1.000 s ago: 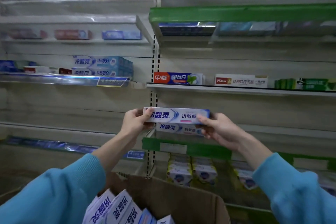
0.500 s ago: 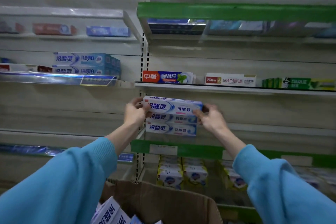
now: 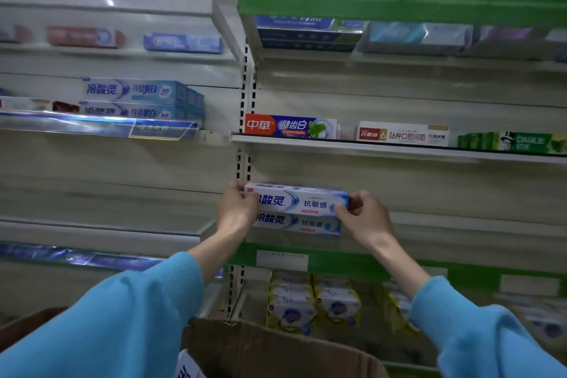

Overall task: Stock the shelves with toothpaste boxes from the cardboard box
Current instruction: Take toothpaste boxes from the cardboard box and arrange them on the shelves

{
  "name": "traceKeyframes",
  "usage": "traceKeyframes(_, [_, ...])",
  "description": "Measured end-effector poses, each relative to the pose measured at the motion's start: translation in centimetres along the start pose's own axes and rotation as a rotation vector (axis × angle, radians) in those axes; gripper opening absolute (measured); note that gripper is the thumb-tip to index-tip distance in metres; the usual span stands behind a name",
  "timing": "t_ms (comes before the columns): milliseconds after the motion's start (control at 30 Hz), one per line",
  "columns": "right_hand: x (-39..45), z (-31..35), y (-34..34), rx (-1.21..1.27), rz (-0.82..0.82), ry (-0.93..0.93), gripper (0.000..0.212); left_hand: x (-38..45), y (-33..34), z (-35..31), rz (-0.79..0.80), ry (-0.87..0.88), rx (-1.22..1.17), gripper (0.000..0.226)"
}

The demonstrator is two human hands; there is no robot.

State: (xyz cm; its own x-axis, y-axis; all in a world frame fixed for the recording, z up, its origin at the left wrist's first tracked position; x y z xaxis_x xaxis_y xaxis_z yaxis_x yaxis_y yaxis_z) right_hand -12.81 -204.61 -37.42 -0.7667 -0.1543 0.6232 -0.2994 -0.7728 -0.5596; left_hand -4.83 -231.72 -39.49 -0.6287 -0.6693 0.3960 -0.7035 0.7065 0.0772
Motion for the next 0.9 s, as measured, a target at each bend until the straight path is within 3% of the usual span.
traceKeyframes(33, [-0.1,-0.1,0.1,-0.032,0.021,-0.002,0.02,-0.1,-0.1,-0.1,0.017,0.008,0.083,0.004])
traceKeyframes(133, [-0.3,-0.4,0.8,-0.146,0.114,0.008,0.028,-0.6,0.1,0.1,0.049,0.011,0.253,0.021])
traceKeyframes(233, [-0.5,-0.6,1.2,-0.224,0.176,0.015,0.029,-0.4,0.4,0.5,0.066,0.014,0.326,0.016])
traceKeyframes(333, [-0.5,-0.9,1.4,-0.243,0.208,0.03,0.029,-0.1,0.7,1.1,0.117,0.007,0.405,0.008])
traceKeyframes(467, [-0.7,-0.9,1.6,-0.266,0.253,0.023,0.023,0.1,1.1,1.5,0.159,-0.004,0.488,0.01])
traceKeyframes(667, [-0.6,-1.3,2.2,-0.225,0.288,0.025,0.03,0.6,1.4,2.3,0.174,-0.017,0.613,0.019])
traceKeyframes(900, [-0.2,-1.6,2.4,-0.205,0.271,0.026,0.023,0.8,1.8,2.6,0.196,-0.016,0.658,0.014])
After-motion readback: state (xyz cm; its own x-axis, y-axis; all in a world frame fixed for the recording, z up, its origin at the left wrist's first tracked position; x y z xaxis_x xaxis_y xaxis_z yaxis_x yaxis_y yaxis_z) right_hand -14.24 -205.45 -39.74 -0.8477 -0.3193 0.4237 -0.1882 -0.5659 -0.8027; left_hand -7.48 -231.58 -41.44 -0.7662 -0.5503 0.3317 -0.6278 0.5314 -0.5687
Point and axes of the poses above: each hand's wrist, its own x-axis towards the middle knuckle, its own y-axis out of the palm, z = x × y, the point moved 8 cm from there along x, towards the middle knuckle, and after that the axes turned 11 degrees about -x, right-handed, at the moved point
